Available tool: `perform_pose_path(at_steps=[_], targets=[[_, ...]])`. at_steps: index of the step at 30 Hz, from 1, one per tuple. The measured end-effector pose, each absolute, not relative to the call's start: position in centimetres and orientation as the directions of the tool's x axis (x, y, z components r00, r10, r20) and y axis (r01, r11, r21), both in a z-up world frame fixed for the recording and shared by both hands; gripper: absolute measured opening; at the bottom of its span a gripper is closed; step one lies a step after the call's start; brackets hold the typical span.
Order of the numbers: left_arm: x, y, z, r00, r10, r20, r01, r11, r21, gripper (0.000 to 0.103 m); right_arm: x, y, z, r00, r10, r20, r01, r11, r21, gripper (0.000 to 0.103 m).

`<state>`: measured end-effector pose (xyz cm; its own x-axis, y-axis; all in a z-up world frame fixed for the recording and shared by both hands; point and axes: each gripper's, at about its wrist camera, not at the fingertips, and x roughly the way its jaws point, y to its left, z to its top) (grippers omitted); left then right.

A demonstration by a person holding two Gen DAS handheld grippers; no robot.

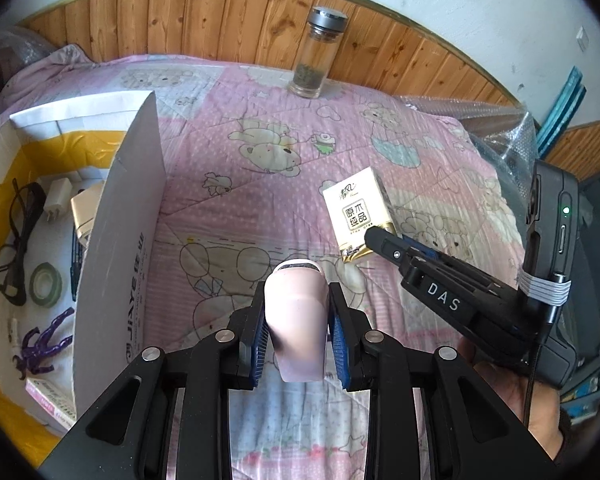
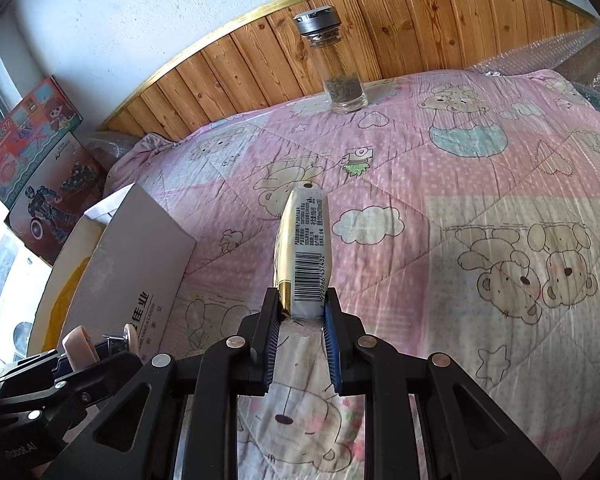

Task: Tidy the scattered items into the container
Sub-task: 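Carry the tissue pack with the right gripper while the left gripper carries the stapler to the box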

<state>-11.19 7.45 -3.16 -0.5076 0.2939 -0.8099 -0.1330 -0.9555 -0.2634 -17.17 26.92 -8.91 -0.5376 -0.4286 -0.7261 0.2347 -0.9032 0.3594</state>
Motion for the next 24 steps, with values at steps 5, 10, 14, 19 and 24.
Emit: perform_pose_path(at_steps=[5,10,14,19,24], targets=[[-8.5,6.6,-2.7,-0.506,0.311,-0.805,-0.146,-0.950,-0.275,0.028,-14.6,26.3,-9.2,-0.523,-0.428,-0.737,0.236,-0.904,0.357,0.022],[-6.1,5.8,-2.5,-0.501,0.325,-0.802,-0.152,-0.945,-0.289,0.028,-12.3,26.1,-9.5,-0.516,-0.418,-0.748,0.223,-0.908,0.354,0.022],[-4.7,5.1,-1.8,-0.511,0.345,-0.787,-0.165,-0.938,-0.304,0.028,-10.1,26.1,-9.6,-0.513,-0.413,-0.752,0.211,-0.910,0.356,0.022],[-3.5,4.1,-0.7,-0.526,0.369,-0.766,-0.171,-0.928,-0.330,0.028,-7.1,25.8,-9.2,-0.520,-0.400,-0.755,0.207,-0.916,0.343,0.022],[-2.4,2.9,-0.1,-0.539,0.384,-0.750,-0.162,-0.921,-0.355,0.028,-4.4,25.3,-9.2,-0.511,-0.398,-0.761,0.204,-0.917,0.342,0.022]])
